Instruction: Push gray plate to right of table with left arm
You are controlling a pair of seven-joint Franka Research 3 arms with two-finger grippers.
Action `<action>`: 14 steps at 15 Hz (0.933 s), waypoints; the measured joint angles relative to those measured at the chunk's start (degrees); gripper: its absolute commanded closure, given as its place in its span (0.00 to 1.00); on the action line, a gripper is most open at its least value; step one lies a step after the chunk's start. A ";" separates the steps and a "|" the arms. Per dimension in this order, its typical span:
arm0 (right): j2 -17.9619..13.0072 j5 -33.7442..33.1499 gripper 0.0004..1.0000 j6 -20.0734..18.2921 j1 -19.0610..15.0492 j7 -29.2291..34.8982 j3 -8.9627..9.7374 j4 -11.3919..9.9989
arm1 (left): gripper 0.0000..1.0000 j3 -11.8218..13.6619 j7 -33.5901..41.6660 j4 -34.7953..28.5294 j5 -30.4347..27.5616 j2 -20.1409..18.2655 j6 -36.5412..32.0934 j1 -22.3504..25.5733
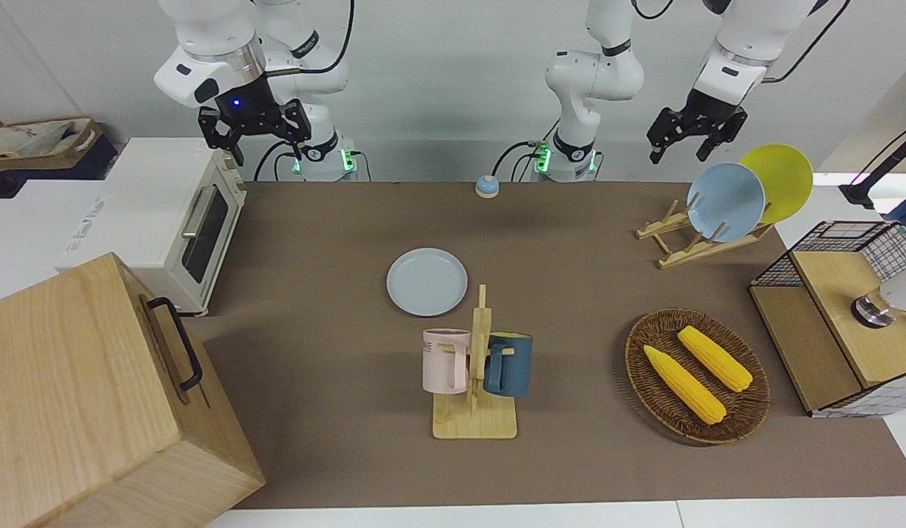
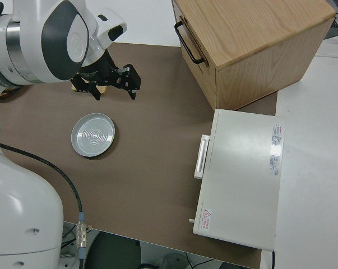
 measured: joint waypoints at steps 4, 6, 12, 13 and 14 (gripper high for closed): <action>0.00 0.00 0.02 0.00 0.00 0.00 0.00 0.00 | 0.00 0.55 0.00 2.80 0.15 1.62 -0.41 0.00; 0.00 0.00 0.02 0.00 0.00 0.00 0.00 0.00 | 0.00 0.54 0.00 3.70 0.15 2.47 -1.43 1.07; 0.00 0.00 0.02 0.00 0.00 0.00 0.00 0.00 | 0.00 -4.78 1.01 10.32 -0.43 8.52 -4.99 8.54; 0.00 0.00 0.02 0.00 0.00 0.00 0.00 0.00 | 0.00 -5.50 1.37 10.66 -0.44 8.89 -5.05 9.32; 0.00 0.00 0.02 0.00 0.00 0.00 0.00 0.00 | 0.00 -6.23 1.73 10.91 -0.45 9.13 -5.16 10.03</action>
